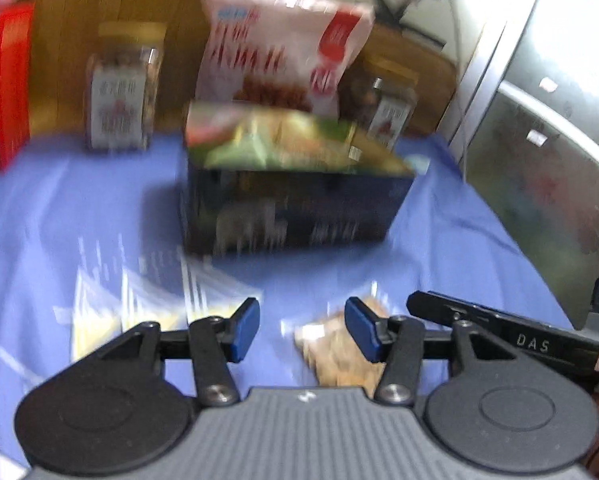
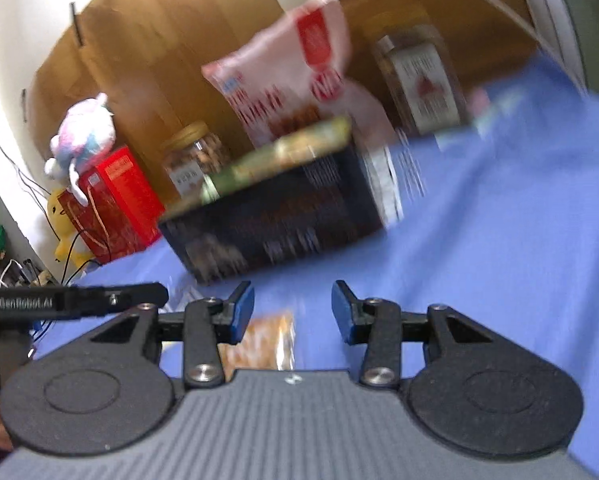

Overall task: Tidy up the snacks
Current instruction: 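Grasp the clear bag of seeds with the left tool, then lower the seed bag into the tin box and open the left tool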

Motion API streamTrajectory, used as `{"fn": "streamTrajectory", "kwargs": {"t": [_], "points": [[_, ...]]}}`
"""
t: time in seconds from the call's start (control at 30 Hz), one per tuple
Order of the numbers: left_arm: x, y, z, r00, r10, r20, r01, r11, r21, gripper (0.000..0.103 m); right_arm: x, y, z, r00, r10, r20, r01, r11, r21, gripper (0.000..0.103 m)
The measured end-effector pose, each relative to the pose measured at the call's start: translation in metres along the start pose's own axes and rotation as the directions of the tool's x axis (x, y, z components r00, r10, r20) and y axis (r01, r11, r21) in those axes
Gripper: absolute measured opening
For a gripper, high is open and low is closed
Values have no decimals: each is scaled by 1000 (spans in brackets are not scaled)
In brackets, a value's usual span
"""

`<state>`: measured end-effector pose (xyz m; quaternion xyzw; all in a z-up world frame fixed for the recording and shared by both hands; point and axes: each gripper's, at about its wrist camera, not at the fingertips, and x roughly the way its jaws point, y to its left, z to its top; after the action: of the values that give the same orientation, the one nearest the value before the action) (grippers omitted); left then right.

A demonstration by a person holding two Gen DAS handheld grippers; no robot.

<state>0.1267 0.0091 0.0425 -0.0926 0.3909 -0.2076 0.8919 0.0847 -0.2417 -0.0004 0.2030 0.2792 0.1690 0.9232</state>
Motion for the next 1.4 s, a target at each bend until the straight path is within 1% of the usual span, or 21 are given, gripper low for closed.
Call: {"fn": "streamTrajectory", "kwargs": {"t": [0.07, 0.1, 0.13, 0.17, 0.2, 0.23, 0.27, 0.33, 0.37, 0.4, 0.47, 0.53, 0.57, 0.7, 0.83, 0.97, 1.07, 1.13, 1.27, 1.4], "points": [[9, 5, -9, 999, -4, -51, 1, 998, -59, 48, 4, -6, -8, 998, 41, -50, -36, 996, 80, 44], [11, 8, -14, 998, -12, -55, 8, 997, -83, 49, 4, -7, -10, 997, 60, -42, -56, 993, 102, 44], [9, 6, -19, 999, -10, -31, 7, 997, -82, 49, 4, -5, -11, 997, 70, -45, -65, 992, 110, 44], [7, 3, -24, 1000, -2, -19, 1, 998, -69, 49, 4, -5, -11, 995, 87, -54, -80, 988, 130, 41], [6, 1, -26, 1000, 2, -12, -3, 998, -61, 48, 5, -6, -13, 991, 118, -69, -105, 981, 165, 39], [5, 0, -28, 1000, 8, -3, -8, 998, -56, 48, 6, -9, -16, 982, 166, -86, -144, 965, 221, 32], [3, -1, -31, 1000, 11, 4, -11, 999, -50, 48, 8, -11, -20, 976, 195, -97, -165, 953, 256, 25], [-1, -2, -34, 1000, 9, 7, -9, 999, -44, 48, 6, -10, -25, 968, 225, -109, -188, 942, 278, 23], [-3, -3, -36, 1000, 6, 6, -5, 999, -43, 48, 5, -9, -29, 960, 257, -116, -212, 930, 300, 23], [-5, -3, -38, 1000, -3, 3, 3, 999, -41, 48, 4, -7, -31, 955, 273, -118, -225, 923, 312, 22], [-7, -7, -44, 1000, -20, -4, 20, 999, -43, 48, 1, 0, -35, 951, 281, -128, -233, 924, 302, 23], [-11, -12, -50, 1000, -7, 0, 7, 1000, -29, 47, -3, 6, -39, 947, 290, -140, -242, 927, 285, 23], [-13, -13, -53, 1000, -2, 1, 2, 1000, -28, 47, -5, 8, -41, 948, 285, -142, -239, 932, 274, 23], [-22, -8, -59, 999, -30, -13, 29, 997, -69, 47, -10, 11, -46, 945, 294, -144, -250, 932, 264, 21], [-29, -7, -60, 999, -47, -27, 44, 994, -97, 46, -15, 9, -51, 934, 325, -145, -272, 914, 300, 18], [-37, -13, -43, 998, -64, 3, 64, 993, -94, 45, -20, 10, -42, 924, 362, -123, -308, 895, 322, 15], [-41, -22, -23, 997, -66, 38, 68, 996, -52, 45, -23, 15, -27, 925, 370, -90, -330, 896, 297, 15], [-41, -28, -4, 996, -70, 60, 71, 997, -20, 45, -24, 17, -12, 926, 371, -68, -340, 899, 276, 15], [-34, -37, 37, 991, -73, 108, 71, 997, 21, 45, -19, 18, 29, 928, 370, -29, -355, 907, 226, 15], [-19, -40, 78, 988, -52, 146, 45, 998, 53, 45, -6, 21, 72, 937, 349, 2, -346, 927, 145, 15]]}}
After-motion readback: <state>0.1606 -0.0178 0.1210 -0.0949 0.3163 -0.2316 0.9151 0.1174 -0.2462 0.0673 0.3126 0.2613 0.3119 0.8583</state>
